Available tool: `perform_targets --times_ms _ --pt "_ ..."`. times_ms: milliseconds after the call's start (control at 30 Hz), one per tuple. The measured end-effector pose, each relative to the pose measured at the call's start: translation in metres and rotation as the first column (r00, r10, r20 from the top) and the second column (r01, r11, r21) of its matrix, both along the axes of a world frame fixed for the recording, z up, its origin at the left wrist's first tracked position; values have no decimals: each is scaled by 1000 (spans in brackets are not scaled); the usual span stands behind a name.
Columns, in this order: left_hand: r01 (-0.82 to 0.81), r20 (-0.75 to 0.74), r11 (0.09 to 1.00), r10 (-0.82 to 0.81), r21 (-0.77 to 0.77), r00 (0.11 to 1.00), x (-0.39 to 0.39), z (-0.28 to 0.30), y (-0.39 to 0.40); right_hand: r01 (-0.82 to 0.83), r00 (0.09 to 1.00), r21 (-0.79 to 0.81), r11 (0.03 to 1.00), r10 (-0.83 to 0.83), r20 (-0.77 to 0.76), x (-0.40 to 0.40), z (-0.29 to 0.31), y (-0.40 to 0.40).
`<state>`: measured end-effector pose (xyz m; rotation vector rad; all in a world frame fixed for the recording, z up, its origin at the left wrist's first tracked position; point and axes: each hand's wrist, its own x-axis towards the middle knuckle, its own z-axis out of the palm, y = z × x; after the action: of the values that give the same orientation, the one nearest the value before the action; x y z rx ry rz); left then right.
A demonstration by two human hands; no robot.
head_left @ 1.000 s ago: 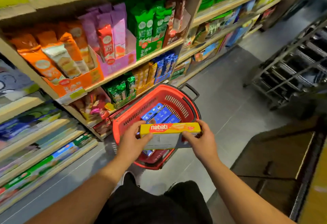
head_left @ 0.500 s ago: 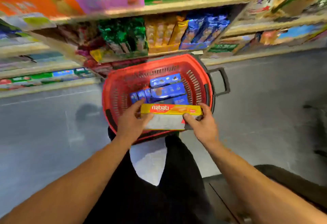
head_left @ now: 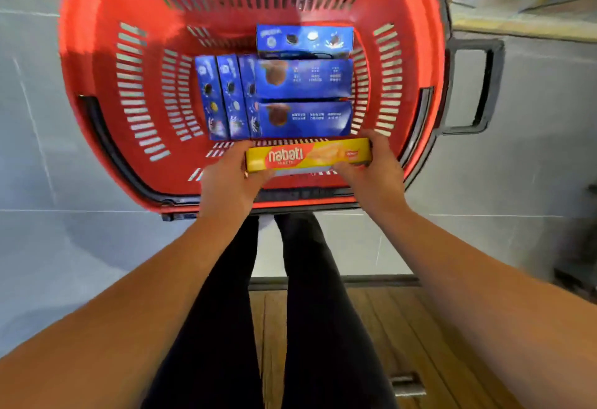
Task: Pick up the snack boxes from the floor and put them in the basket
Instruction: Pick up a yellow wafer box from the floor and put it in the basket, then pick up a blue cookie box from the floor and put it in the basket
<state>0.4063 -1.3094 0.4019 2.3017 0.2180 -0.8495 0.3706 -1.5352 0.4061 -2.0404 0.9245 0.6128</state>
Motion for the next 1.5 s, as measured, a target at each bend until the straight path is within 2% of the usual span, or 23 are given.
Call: perform_targets --times_ms 167,267,367,500,600,733,800,1033,1167,1300,1367,1500 --pt "221 -38 967 -218 126 975 15 -71 -10 -47 993 3 999 47 -107 6 -65 -10" --pt "291 -95 938 -278 188 956 23 -108 -17 -79 987 -2 997 78 -139 11 -103 -14" --pt "259 -154 947 -232 190 961 24 -137 -23 -148 975 -27 989 141 -174 15 -136 -17" --pt "143 -315 985 -104 100 943 16 -155 -27 -331 878 12 944 313 -363 21 -158 -18" --pt "133 -351 990 -109 45 930 18 -147 -29 -328 857 46 944 317 -406 23 -154 -20" --pt "86 -332 996 -87 -19 939 33 -108 -25 -303 887 43 952 299 -353 17 -118 -20" --pt "59 -303 998 -68 -39 950 39 -73 -15 -334 889 26 942 324 -323 12 -82 -16" --pt "78 -157 997 -74 19 985 41 87 36 -450 877 20 893 446 -177 9 72 24" --pt "56 -73 998 -53 40 996 21 174 70 -574 818 -63 816 569 -83 15 155 56" --pt "-84 -55 995 87 53 995 -14 233 94 -722 689 -101 684 725 -17 20 203 89" --pt "-178 -10 981 179 81 984 -36 259 105 -811 571 -133 570 820 33 21 225 107" --pt "-363 123 926 350 106 929 -93 296 124 -918 279 -248 308 949 144 16 258 143"
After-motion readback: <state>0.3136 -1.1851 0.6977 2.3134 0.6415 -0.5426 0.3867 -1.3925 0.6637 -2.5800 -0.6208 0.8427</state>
